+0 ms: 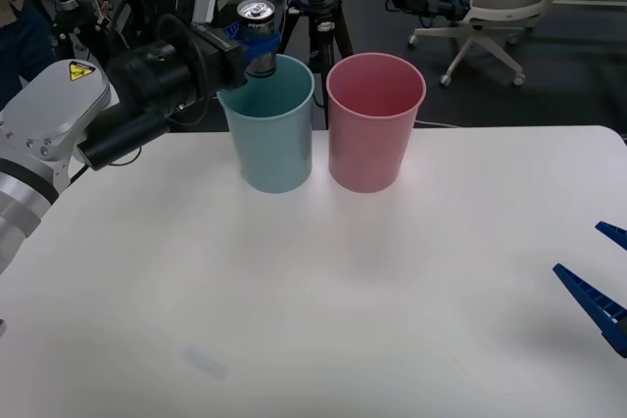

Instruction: Grasp the object on the table and drop it into the matching bin: aluminum can to the light blue bin, PET bottle to the pink bin.

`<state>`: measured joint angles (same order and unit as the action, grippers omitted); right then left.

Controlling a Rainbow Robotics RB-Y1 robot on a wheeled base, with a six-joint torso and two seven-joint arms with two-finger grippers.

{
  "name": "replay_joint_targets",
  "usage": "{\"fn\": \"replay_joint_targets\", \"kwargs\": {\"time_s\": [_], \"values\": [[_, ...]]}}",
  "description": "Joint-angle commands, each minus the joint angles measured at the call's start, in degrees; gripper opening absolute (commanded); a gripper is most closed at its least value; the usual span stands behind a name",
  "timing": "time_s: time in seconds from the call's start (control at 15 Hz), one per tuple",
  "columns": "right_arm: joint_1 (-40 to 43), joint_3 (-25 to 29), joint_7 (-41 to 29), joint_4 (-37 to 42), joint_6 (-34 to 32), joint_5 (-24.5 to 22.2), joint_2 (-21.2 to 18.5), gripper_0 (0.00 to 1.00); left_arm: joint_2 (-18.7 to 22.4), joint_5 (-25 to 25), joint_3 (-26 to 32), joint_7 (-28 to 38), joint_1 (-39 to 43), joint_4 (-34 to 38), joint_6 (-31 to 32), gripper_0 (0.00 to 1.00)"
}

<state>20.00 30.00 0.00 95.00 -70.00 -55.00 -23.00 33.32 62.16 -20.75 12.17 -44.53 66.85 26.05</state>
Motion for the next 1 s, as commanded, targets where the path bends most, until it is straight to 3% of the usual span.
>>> {"fn": "replay_joint_targets", "kwargs": {"time_s": [0.07, 0.27, 0.33, 0.4, 0.47, 0.53, 1.0], "values": [[0.0, 0.0, 0.0, 0.0, 0.0, 0.0, 0.0, 1.00, -0.2, 0.2, 0.0, 0.3, -0.1, -0.1, 0.1, 0.00], [0.0, 0.0, 0.0, 0.0, 0.0, 0.0, 0.0, 1.00, -0.2, -0.1, 0.0, 0.7, -0.2, -0.1, 0.1, 0.00], [0.0, 0.0, 0.0, 0.0, 0.0, 0.0, 0.0, 1.00, -0.2, -0.2, 0.0, 0.7, -0.2, 0.0, 0.1, 0.05], [0.0, 0.0, 0.0, 0.0, 0.0, 0.0, 0.0, 1.00, -0.2, -0.5, 0.0, 0.3, -0.2, -0.1, -0.1, 0.40], [0.0, 0.0, 0.0, 0.0, 0.0, 0.0, 0.0, 1.00, -0.2, -0.5, 0.0, 0.0, -0.2, 0.0, -0.2, 0.88], [0.0, 0.0, 0.0, 0.0, 0.0, 0.0, 0.0, 1.00, -0.2, -0.5, 0.0, -0.7, -0.3, 0.0, -0.3, 1.00], [0.0, 0.0, 0.0, 0.0, 0.0, 0.0, 0.0, 1.00, -0.2, -1.1, 0.0, -1.8, -0.3, 0.0, -0.4, 1.00]]}}
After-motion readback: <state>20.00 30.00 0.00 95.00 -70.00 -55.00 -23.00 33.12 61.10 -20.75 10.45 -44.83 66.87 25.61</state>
